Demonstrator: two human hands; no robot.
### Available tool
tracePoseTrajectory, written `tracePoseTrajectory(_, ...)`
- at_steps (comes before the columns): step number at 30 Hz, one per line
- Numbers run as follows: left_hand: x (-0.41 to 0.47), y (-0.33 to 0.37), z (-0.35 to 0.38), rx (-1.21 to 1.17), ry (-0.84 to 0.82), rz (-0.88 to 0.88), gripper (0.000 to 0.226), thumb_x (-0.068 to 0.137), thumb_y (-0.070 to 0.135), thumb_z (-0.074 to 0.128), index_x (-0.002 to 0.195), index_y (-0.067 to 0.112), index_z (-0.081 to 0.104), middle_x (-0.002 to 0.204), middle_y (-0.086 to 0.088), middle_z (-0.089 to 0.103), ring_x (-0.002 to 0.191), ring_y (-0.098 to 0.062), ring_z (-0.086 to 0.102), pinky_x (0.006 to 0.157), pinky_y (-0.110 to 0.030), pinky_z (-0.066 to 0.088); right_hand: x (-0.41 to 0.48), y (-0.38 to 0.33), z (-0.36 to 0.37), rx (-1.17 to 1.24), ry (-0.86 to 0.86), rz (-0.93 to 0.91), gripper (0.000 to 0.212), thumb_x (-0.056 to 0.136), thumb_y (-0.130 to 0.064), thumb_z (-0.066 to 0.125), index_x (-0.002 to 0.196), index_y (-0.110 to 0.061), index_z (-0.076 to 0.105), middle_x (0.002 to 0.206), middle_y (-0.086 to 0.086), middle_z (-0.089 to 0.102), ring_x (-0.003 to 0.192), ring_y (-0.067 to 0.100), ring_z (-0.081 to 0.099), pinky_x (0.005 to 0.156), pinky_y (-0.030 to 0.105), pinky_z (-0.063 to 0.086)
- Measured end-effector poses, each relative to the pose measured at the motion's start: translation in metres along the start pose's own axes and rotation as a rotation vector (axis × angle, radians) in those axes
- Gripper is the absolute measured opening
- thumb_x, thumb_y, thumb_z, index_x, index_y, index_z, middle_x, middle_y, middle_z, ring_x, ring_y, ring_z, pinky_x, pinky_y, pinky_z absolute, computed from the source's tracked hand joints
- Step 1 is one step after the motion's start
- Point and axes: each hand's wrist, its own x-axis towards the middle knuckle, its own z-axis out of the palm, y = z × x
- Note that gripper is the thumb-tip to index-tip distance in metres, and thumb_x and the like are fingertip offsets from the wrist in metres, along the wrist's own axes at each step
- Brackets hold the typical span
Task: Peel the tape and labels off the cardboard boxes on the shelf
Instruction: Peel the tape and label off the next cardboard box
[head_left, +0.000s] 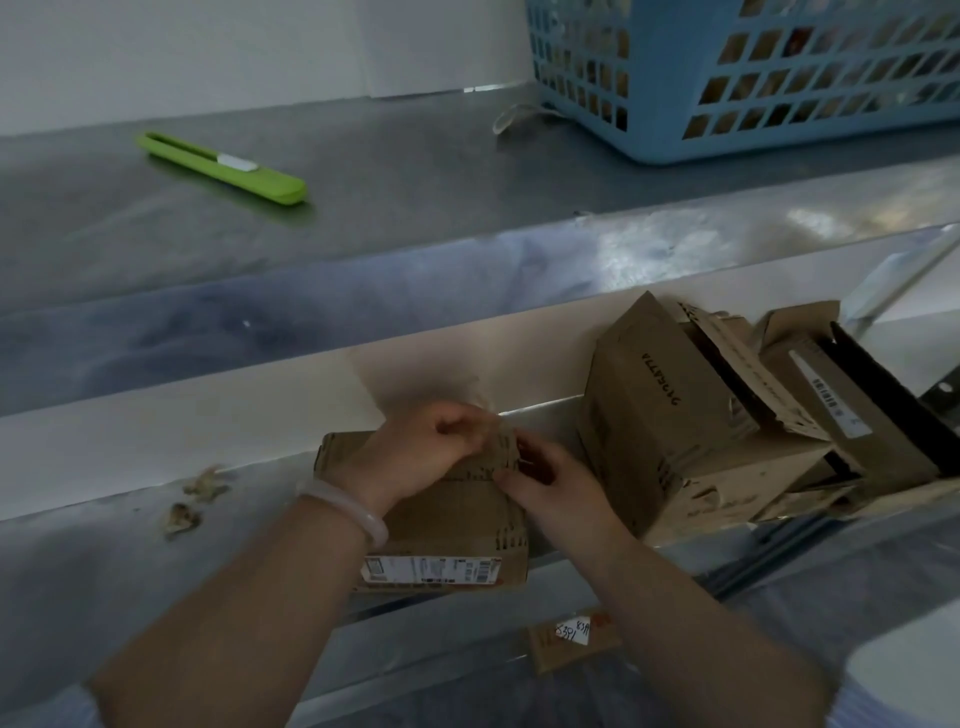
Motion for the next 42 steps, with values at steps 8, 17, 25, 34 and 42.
tracePoseTrajectory(8, -0.002, 0.018, -0.001, -0.155, 0.026, -0.062, 0.022, 0.094, 0.025, 0.056, 0.084, 0.032, 0.074, 0.095, 0.012, 0.071, 0.092, -0.006, 0.062, 0.082, -0.020, 0.045, 0.004, 0.005, -0.001, 0.008, -0.022, -0.037, 0.044, 0.077, -0.040, 0.075, 0.119, -0.040, 0.062, 0.113, -0.016, 0.067, 0.108, 0.002, 0.061, 0.098, 0.038, 0.051)
tracePoseTrajectory(17, 0.012, 0.015, 0.013, 0.429, 0.166, 0.077, 0.023, 0.084, 0.031, 0.069, 0.105, 0.028, 0.062, 0.091, 0.010, 0.066, 0.087, -0.011, 0.061, 0.074, -0.027, 0.047, 0.003, 0.008, -0.001, -0.037, -0.016, -0.027, 0.043, 0.079, -0.036, 0.077, 0.118, -0.032, 0.061, 0.115, -0.017, 0.064, 0.111, 0.002, 0.057, 0.098, 0.027, 0.046)
tracePoseTrajectory(25, 0.018, 0.016, 0.024, 0.840, 0.324, 0.303, 0.021, 0.092, 0.030, 0.049, 0.095, 0.026, 0.069, 0.091, 0.003, 0.063, 0.085, -0.020, 0.061, 0.065, -0.030, 0.047, 0.005, 0.009, -0.002, -0.042, 0.009, -0.004, 0.061, 0.072, -0.040, 0.082, 0.124, -0.033, 0.052, 0.120, -0.014, 0.060, 0.113, 0.003, 0.056, 0.098, 0.025, 0.046)
tracePoseTrajectory(34, 0.032, 0.000, 0.003, 0.226, 0.491, -0.067, 0.016, 0.094, 0.026, 0.053, 0.099, 0.016, 0.066, 0.088, 0.003, 0.067, 0.080, -0.018, 0.061, 0.067, -0.024, 0.041, 0.002, 0.017, 0.004, -0.012, 0.055, -0.033, 0.058, 0.069, -0.042, 0.083, 0.117, -0.042, 0.049, 0.118, -0.017, 0.059, 0.113, 0.002, 0.055, 0.101, 0.036, 0.048)
tracePoseTrajectory(42, -0.020, -0.045, -0.027, 0.740, 0.475, 0.476, 0.019, 0.083, 0.023, 0.059, 0.093, 0.026, 0.074, 0.096, -0.001, 0.059, 0.080, -0.025, 0.052, 0.069, -0.035, 0.047, 0.001, 0.011, 0.003, -0.013, 0.047, -0.026, 0.053, 0.072, -0.038, 0.082, 0.114, -0.041, 0.049, 0.115, -0.017, 0.059, 0.110, 0.005, 0.057, 0.100, 0.037, 0.049)
